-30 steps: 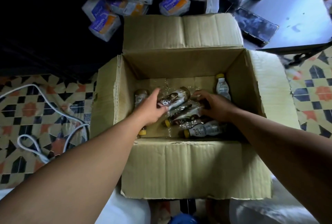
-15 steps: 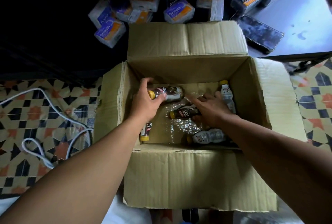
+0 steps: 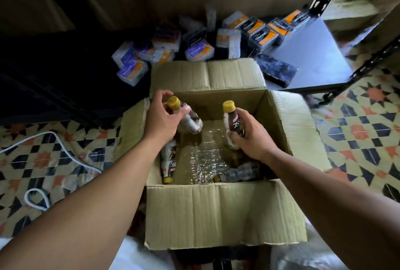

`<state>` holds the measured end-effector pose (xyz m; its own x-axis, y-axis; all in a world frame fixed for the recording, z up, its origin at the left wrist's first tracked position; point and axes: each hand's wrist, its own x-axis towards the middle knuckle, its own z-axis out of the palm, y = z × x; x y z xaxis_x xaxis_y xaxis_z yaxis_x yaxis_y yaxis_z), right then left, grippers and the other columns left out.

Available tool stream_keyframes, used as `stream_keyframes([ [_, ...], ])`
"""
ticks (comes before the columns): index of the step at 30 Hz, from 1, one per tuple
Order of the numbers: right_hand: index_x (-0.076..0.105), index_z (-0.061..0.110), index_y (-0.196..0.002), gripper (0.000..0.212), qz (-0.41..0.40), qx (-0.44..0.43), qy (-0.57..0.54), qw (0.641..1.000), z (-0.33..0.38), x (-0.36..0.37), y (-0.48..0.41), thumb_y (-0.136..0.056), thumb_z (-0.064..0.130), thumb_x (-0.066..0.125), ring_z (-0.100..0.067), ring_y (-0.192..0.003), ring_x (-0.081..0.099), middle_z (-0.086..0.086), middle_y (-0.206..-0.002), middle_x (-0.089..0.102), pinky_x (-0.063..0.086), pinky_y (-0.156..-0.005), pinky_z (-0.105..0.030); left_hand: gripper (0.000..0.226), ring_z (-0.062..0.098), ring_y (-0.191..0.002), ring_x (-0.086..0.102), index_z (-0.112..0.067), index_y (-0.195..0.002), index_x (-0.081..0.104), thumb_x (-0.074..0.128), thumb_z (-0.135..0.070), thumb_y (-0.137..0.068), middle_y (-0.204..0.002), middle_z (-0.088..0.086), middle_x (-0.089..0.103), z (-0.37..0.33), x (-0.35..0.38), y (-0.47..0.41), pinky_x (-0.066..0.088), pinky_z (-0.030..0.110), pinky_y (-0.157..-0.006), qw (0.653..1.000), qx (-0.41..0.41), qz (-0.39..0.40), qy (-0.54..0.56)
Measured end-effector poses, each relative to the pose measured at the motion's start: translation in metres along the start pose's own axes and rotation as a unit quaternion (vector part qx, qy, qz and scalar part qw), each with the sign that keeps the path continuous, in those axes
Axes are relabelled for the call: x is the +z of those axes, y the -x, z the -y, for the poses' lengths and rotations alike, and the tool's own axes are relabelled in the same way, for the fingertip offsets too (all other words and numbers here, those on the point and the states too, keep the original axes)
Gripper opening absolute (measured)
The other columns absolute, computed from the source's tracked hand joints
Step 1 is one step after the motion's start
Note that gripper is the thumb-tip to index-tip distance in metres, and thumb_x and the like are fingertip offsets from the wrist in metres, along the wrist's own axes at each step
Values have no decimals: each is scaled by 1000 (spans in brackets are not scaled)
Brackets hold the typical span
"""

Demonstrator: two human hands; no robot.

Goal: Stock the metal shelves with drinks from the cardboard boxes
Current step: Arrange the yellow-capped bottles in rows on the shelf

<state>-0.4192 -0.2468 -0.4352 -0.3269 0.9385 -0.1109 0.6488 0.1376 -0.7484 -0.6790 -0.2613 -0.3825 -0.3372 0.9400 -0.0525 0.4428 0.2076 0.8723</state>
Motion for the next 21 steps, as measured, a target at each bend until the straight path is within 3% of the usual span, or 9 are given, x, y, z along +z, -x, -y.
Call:
stream_keyframes([
  [2, 33, 38, -148, 72, -26, -1, -32, 999, 19, -15, 3, -90, 25, 73, -18, -103, 66, 6, -128, 66, 53, -94, -40, 44, -2, -88, 59, -25, -110, 50, 84, -31, -82, -95, -16, 58, -19, -8, 5, 48, 14, -73, 999, 31, 2, 9],
  [6, 16, 50, -155, 93, -67, -41, -76, 994, 68, -53, 9, -91, 20, 75, -10, -83, 68, 11, -112, 68, 54, -77, -28, 47, 4, -96, 63, -29, -111, 54, 87, -28, -78, -99, -14, 62, -61, -25, 14, 56, 28, -86, 995, 97, -1, 34],
  [10, 14, 65, -150, 97, -108, -101, -104, 983, 116, -94, 17, -90, 24, 78, -19, -79, 73, 7, -102, 75, 61, -82, -45, 45, 15, -93, 67, -32, -110, 59, 89, -26, -76, -97, -8, 67, -106, -42, 19, 57, 41, -88, 983, 173, -28, 56],
  [12, 21, 67, -147, 93, -124, -129, -135, 975, 136, -114, 21, -90, 21, 79, -19, -82, 74, 11, -101, 74, 63, -79, -47, 44, 11, -92, 68, -34, -110, 62, 89, -27, -76, -97, -9, 69, -128, -52, 22, 58, 39, -89, 977, 201, -39, 64],
  [16, 30, 53, -147, 89, -158, -189, -137, 960, 171, -152, 27, -87, 13, 82, -15, -93, 70, 37, -109, 63, 61, -80, -46, 48, 6, -93, 69, -29, -118, 68, 89, -21, -76, -101, -8, 71, -179, -71, 30, 58, 34, -91, 966, 246, -34, 75],
  [18, 32, 47, -149, 89, -170, -206, -135, 954, 184, -171, 26, -85, 11, 82, -22, -93, 69, 34, -110, 63, 60, -81, -52, 51, 5, -94, 71, -29, -121, 68, 89, -18, -76, -106, -10, 71, -205, -80, 32, 58, 32, -92, 961, 259, -24, 88],
  [21, 32, 49, -148, 91, -190, -216, -117, 950, 204, -199, 26, -82, 14, 84, -14, -92, 71, 34, -108, 64, 60, -83, -48, 53, -2, -95, 68, -25, -127, 67, 87, -23, -78, -108, -14, 69, -244, -94, 35, 53, 16, -87, 948, 311, -28, 63],
])
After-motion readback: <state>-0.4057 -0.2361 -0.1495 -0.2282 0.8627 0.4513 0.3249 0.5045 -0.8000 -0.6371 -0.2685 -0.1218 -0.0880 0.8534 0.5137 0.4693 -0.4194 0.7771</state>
